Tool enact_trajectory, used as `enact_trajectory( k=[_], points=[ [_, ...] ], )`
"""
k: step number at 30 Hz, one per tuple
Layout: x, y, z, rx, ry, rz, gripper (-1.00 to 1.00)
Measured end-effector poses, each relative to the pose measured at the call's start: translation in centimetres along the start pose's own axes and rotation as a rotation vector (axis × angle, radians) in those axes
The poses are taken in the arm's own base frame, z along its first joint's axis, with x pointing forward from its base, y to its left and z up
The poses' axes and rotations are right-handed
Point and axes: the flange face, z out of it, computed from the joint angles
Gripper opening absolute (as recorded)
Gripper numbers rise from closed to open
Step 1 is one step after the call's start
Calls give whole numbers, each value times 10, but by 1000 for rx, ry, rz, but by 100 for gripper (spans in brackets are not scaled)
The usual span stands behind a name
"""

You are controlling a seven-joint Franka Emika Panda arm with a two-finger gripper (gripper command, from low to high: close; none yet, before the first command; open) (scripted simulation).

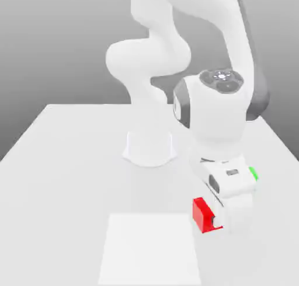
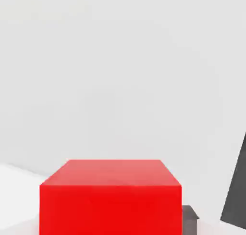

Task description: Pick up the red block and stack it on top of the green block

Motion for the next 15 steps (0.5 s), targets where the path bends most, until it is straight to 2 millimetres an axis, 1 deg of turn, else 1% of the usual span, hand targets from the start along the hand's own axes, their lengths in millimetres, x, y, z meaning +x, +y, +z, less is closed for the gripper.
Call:
enact_trajectory(
  k=[3, 5, 11, 13, 14, 15],
  points=[
    [38, -58, -1, 3, -10, -324, -100],
    [51, -91, -2, 0, -17, -520, -100],
    [63, -176, -3, -23, -49, -1043, -100],
    [66, -203, 8, -33, -61, -1217, -100],
    [67, -213, 17, -38, -65, -1286, -100],
    [67, -218, 26, -40, -68, -1321, -100]
  ],
)
